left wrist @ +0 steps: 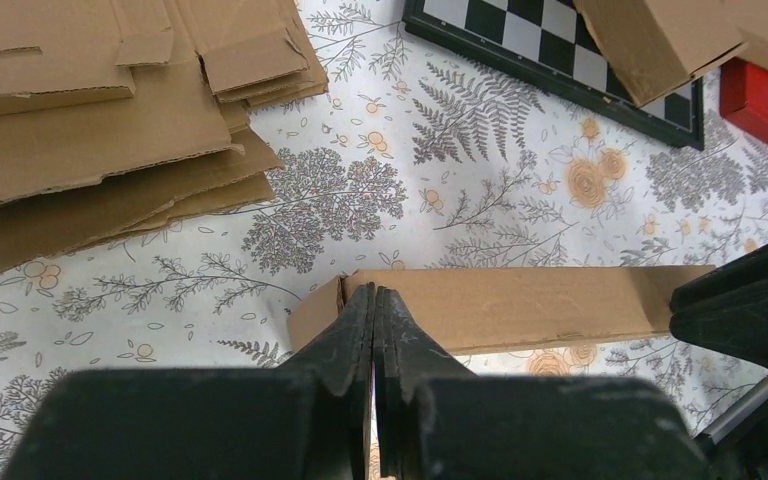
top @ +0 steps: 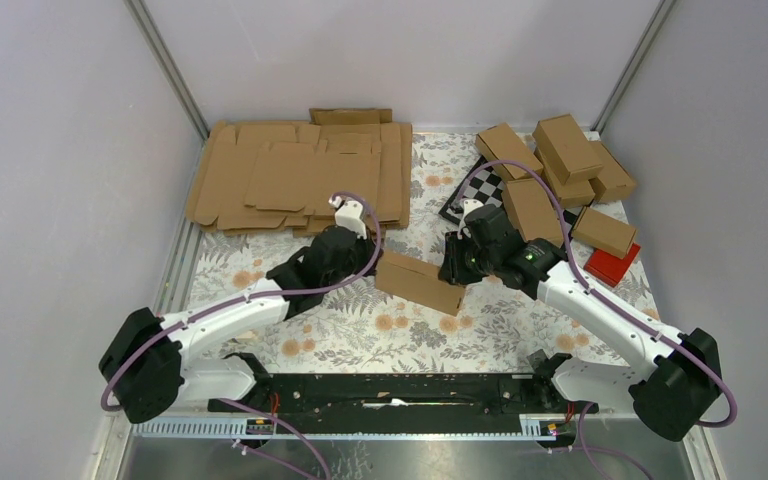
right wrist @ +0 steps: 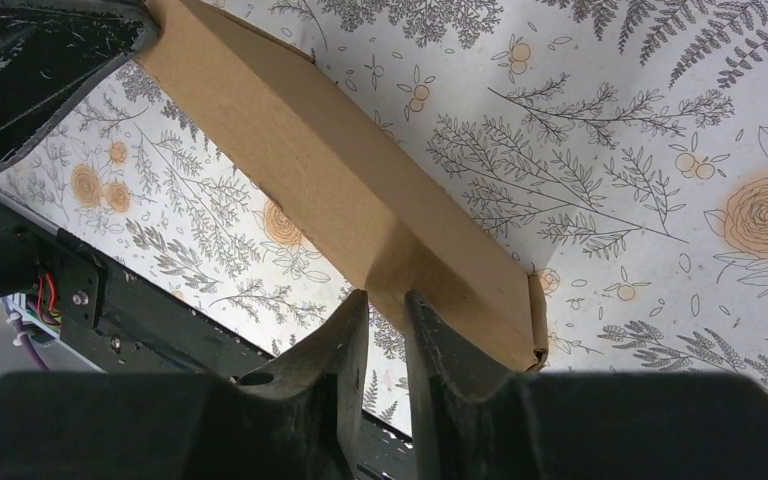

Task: Fold the paper box

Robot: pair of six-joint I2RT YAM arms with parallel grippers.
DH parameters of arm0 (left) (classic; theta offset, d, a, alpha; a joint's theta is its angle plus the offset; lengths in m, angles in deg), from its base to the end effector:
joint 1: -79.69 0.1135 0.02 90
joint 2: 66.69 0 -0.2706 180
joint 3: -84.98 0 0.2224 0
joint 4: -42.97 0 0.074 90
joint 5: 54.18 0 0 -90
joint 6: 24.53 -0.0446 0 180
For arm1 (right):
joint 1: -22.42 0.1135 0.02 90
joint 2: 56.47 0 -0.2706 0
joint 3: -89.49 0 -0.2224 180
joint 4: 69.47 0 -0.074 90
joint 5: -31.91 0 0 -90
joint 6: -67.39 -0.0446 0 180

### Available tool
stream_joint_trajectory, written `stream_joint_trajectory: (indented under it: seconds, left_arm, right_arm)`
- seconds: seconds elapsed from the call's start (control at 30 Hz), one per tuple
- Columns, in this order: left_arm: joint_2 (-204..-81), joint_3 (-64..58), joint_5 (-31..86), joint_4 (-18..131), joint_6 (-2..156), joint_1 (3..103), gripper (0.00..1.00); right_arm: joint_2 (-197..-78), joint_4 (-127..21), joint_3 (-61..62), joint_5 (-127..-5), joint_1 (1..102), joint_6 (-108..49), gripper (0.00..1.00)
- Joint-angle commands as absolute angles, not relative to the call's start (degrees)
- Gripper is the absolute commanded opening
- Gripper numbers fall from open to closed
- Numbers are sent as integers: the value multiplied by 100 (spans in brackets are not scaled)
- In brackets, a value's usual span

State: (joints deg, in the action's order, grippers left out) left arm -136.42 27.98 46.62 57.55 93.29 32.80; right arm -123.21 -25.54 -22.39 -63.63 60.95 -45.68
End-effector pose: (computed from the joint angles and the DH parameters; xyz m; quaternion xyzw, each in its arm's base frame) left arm 0.1755 -0.1752 0.2643 0.0926 0.8466 -0.2503 0.4604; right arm 0.1715 0.1421 0.2874 -0.1423 0.9035 0.2438 0.3225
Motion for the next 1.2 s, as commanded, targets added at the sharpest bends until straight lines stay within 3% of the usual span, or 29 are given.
stream_joint_trajectory:
  seconds: [0.0, 0.4, 0.83, 1.17]
  left_arm:
    - [-13465, 3335, 4724, 5700, 9513, 3302, 1]
    - [-13114, 2347, 4743, 6626, 9091, 3307, 0]
    - [-13521, 3233, 4607, 6292, 9564, 3304, 0]
    - [-13166, 2259, 4650, 6991, 9272, 3302, 0]
  right_arm:
    - [-12556, -2068, -2414, -6348, 6143, -4449, 27]
    - [-12575, -2120, -2466, -6398, 6143, -4453, 27]
    - [-12558, -2104, -2533, -6451, 6140, -4401, 27]
    - [-12551, -2101, -2504, -6490, 6142, -4384, 27]
